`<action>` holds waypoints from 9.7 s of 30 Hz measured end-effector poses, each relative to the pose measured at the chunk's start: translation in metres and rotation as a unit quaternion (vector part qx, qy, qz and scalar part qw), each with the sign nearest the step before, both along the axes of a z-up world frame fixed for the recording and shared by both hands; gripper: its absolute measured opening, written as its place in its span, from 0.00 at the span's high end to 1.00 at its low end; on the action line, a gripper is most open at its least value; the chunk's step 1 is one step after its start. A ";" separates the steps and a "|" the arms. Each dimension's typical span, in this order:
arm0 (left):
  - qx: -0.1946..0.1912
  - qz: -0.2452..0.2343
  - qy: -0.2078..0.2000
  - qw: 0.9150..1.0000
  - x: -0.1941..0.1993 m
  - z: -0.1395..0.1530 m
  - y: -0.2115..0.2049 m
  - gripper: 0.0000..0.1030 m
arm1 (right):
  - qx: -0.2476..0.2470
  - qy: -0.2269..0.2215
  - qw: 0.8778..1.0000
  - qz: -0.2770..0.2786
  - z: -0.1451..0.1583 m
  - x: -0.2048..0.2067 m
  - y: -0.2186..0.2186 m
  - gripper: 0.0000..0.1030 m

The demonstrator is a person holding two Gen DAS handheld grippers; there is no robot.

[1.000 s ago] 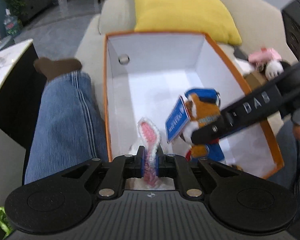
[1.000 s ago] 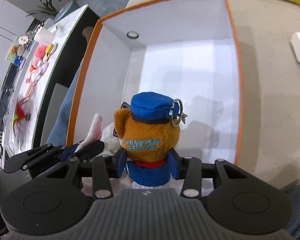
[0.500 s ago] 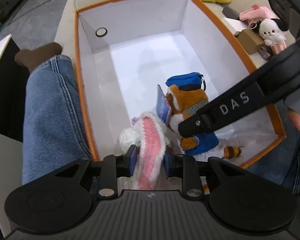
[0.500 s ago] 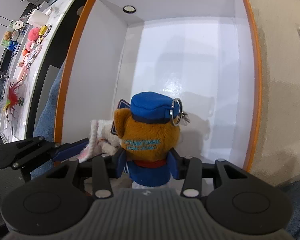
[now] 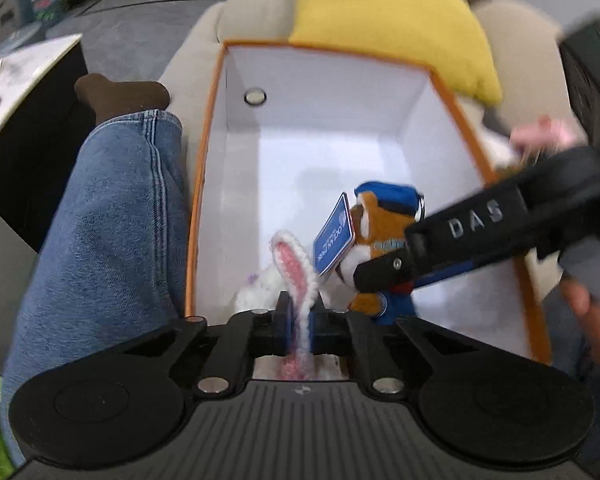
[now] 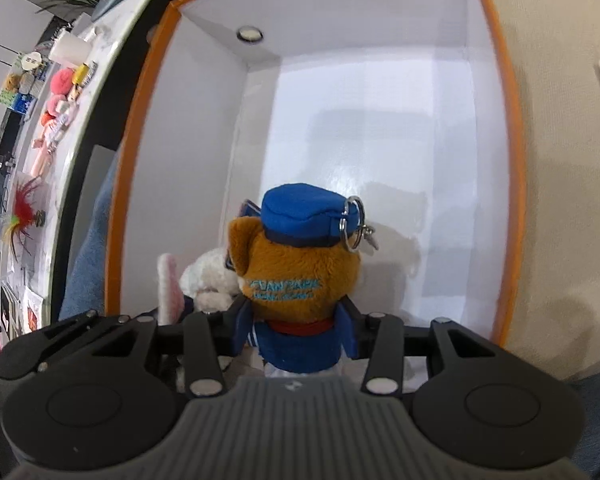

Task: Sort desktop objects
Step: 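Carry the bunny and bear keychain into the orange-rimmed box with both tools, then open both tools to release the bunny and bear inside the box, then grasp the pink pouch with the left tool while the right tool grasps the plush dog, then lift the pink pouch and plush dog off the sofa with both tools, then lower the pouch and plush dog into the box with both tools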

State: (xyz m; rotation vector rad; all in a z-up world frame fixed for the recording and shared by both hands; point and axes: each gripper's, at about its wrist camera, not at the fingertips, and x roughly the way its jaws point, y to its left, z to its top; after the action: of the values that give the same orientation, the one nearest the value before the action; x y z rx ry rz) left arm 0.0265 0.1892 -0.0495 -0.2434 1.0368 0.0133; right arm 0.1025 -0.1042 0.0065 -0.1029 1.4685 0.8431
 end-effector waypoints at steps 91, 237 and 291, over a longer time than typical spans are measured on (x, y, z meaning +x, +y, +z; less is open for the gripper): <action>0.053 -0.046 -0.060 0.996 -0.028 0.024 0.009 0.87 | -0.028 -0.052 0.989 0.138 -0.020 -0.044 0.008 0.55; -0.025 0.021 0.104 0.994 0.155 -0.079 -0.197 0.43 | 0.054 -0.143 0.955 -0.255 0.004 0.055 -0.312 0.40; 0.036 0.041 -0.111 0.992 -0.022 0.026 -0.005 0.79 | 0.034 -0.288 0.954 -0.076 0.100 -0.079 -0.076 0.50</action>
State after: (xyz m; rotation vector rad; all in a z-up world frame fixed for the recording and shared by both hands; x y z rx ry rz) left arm 0.0046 0.1846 -0.0231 -0.2169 0.8031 0.0947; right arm 0.0237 -0.1802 0.1069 -0.1666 0.8858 0.6634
